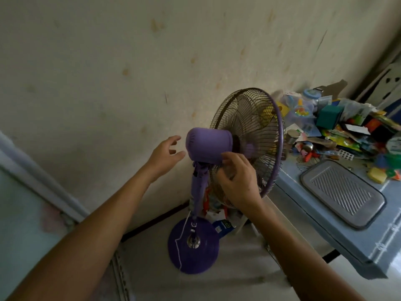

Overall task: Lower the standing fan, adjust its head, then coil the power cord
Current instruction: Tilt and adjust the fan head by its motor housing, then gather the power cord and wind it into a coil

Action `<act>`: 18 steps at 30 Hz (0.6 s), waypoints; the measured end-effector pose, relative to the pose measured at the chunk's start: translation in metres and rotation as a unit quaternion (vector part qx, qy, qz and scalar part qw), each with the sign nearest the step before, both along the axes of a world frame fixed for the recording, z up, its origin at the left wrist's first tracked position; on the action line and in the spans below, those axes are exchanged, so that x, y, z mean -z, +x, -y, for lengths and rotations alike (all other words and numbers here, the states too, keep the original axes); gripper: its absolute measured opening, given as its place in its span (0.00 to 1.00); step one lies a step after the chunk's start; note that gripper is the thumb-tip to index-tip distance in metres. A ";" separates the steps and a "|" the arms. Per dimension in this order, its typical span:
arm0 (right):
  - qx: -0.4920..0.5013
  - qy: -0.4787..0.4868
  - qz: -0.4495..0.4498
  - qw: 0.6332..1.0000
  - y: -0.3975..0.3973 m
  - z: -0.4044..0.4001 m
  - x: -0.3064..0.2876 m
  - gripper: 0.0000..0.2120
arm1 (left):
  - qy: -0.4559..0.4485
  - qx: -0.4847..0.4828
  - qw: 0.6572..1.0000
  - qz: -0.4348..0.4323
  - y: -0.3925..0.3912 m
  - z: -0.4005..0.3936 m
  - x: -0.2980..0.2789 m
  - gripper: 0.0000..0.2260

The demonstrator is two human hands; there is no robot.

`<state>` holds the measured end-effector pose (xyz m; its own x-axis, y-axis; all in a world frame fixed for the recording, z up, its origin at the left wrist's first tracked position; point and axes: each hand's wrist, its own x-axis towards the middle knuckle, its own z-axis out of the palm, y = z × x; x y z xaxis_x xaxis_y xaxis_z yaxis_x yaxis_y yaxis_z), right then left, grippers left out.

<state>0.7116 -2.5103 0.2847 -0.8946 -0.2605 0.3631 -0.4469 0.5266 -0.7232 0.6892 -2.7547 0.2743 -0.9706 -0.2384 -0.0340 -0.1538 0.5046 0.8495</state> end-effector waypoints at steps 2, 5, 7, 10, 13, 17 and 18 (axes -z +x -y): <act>-0.039 0.006 0.042 0.998 0.001 0.005 0.015 0.14 | 0.004 -0.022 1.000 0.003 0.017 0.001 -0.001 0.22; -0.071 0.023 0.099 0.992 0.004 0.006 0.042 0.15 | 0.025 -0.063 0.998 0.005 0.045 -0.002 0.006 0.19; -0.102 0.024 0.124 0.987 0.006 0.002 0.060 0.17 | 0.024 -0.089 0.995 0.022 0.071 -0.007 0.021 0.18; -0.134 0.048 0.145 0.979 0.002 -0.003 0.084 0.19 | 0.034 -0.132 0.990 0.042 0.103 -0.016 0.052 0.17; -0.154 0.060 0.169 0.972 0.005 -0.001 0.109 0.18 | 0.034 -0.165 0.983 0.067 0.134 -0.023 0.090 0.18; -0.187 0.088 0.201 0.958 0.008 -0.001 0.147 0.18 | 0.073 -0.206 0.970 0.104 0.170 -0.034 0.142 0.18; -0.189 0.096 0.215 0.953 0.008 0.000 0.158 0.18 | 0.077 -0.215 0.967 0.114 0.179 -0.036 0.155 0.18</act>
<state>0.7196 -2.5101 0.1264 -0.7787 -0.6191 -0.1019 -0.3156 0.5268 -0.7892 0.8681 -2.7186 0.1197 -0.7451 -0.5940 -0.3032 -0.5143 0.2223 0.8283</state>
